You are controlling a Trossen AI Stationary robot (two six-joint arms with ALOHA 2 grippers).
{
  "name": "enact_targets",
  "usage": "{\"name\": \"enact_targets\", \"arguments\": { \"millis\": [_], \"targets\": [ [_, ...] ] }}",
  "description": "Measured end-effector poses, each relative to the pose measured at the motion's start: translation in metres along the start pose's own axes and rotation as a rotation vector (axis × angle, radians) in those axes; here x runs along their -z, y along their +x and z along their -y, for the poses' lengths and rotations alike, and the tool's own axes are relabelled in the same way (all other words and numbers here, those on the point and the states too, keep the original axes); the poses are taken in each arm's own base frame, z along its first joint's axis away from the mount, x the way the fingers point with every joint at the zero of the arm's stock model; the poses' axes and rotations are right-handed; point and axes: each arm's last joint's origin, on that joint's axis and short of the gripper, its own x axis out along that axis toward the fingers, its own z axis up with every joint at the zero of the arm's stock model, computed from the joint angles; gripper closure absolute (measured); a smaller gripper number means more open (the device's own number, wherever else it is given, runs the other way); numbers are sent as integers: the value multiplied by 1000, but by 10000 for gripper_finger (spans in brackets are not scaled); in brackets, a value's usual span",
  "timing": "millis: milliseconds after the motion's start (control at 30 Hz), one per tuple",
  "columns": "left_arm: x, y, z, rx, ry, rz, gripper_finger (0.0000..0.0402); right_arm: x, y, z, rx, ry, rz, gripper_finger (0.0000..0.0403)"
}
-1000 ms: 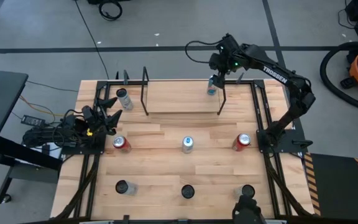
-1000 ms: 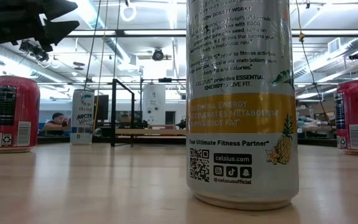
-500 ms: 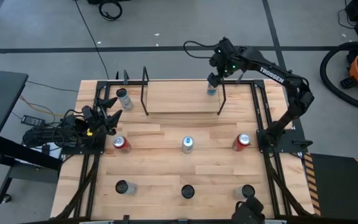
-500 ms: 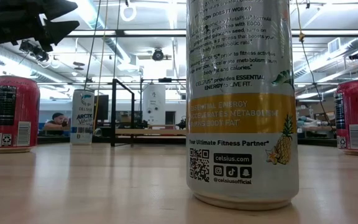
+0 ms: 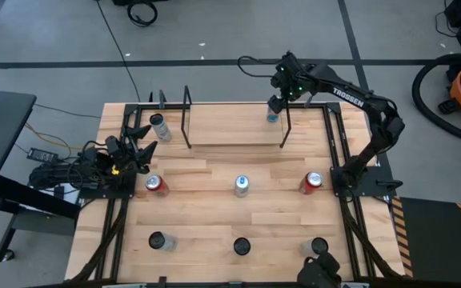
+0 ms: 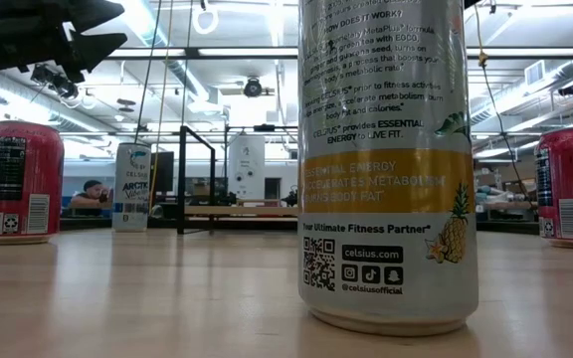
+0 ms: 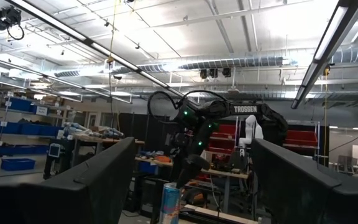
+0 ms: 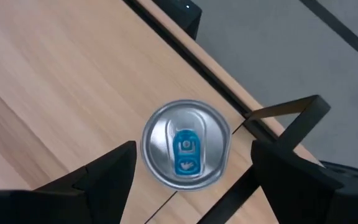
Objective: Place canned beverage on shelf
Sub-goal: Put the top blue soda can on the shelf
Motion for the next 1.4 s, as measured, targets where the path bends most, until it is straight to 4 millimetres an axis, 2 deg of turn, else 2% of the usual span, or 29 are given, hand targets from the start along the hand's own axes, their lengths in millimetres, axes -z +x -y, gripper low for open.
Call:
{"name": "enact_targets", "arguments": {
  "millis": [633,1033,1200,1400],
  "targets": [
    [0,0,0,0,0,0,81,-1,2,-1,-36,5,18,78],
    [0,0,0,0,0,0,81,4,12,-2,-24,-32,15,80],
    [0,0,0,0,6,0,81,4,12,-3,-24,-72,13,100],
    [0,0,0,0,6,0,81,4,12,-3,-23,-129,15,155]
  ]
}}
